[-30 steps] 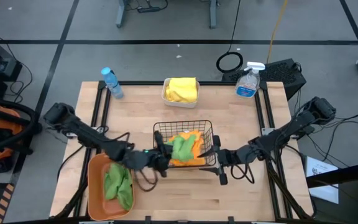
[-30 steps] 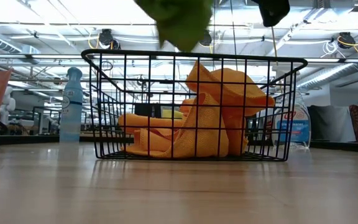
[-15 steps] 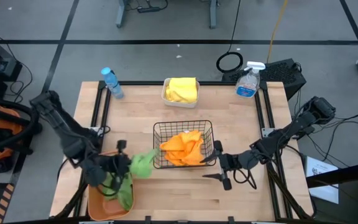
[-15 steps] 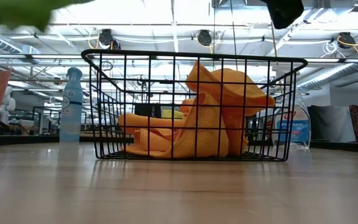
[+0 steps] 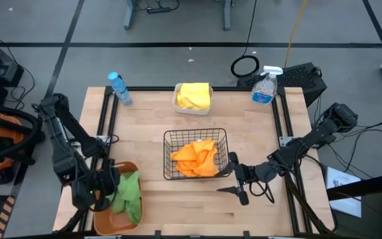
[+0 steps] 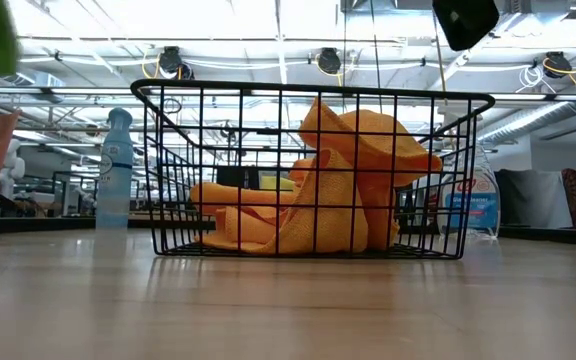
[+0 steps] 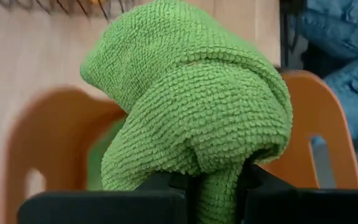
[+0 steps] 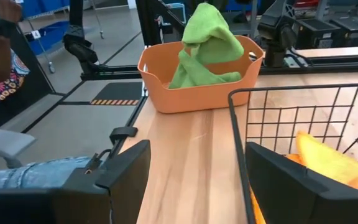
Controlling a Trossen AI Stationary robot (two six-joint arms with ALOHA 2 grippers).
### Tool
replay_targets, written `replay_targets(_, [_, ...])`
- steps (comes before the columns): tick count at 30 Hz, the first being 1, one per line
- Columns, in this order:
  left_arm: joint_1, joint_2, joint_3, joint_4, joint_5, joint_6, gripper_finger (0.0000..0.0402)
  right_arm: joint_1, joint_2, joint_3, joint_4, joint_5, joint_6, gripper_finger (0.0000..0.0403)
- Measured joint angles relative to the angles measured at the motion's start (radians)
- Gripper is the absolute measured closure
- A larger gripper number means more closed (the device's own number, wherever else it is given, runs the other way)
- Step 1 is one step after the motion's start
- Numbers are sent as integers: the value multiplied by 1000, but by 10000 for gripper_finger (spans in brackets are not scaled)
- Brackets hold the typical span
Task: Sort microfiber towel by color & place in baskets
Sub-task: Put the green microfiber cloth into the orange bin, then return to Home Position
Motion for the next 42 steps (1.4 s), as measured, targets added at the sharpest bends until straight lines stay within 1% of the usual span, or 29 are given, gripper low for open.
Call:
replay_targets(4, [-50, 40, 0, 5, 58, -61, 357, 20, 0, 0, 5, 0, 20, 152])
replay_targets(7, [-77, 86, -1, 5, 63, -61, 357, 37, 0, 0, 4, 0, 35, 152])
replay_targets(11, [-81, 158, -1, 5, 62, -76, 351, 61, 0, 0, 2, 0, 37, 152])
replay_targets(14, [-72, 204, -1, 5, 59, -114, 331, 71, 0, 0, -11, -1, 35, 152])
replay_targets(17, [-63, 228, -1, 5, 66, -158, 295, 71, 0, 0, -36, 0, 37, 152])
replay_targets(22, [-62, 229, -1, 15, 139, -185, 233, 71, 0, 0, -91, 0, 63, 152])
replay_targets(26, [-61, 207, -1, 51, 212, -186, 205, 71, 0, 0, -120, 0, 88, 152])
replay_targets(29, [-62, 196, 27, 67, 239, -186, 196, 71, 0, 0, -131, 0, 89, 152])
replay_targets(34, [-54, 177, 67, 39, 239, -188, 191, 71, 0, 0, -131, 0, 84, 152])
replay_targets(39, [-24, 175, 105, -100, 225, -211, 191, 70, 0, 0, -131, 0, 75, 152])
replay_targets(42, [3, 175, 112, -148, 198, -160, 191, 70, 0, 0, -131, 2, 64, 152])
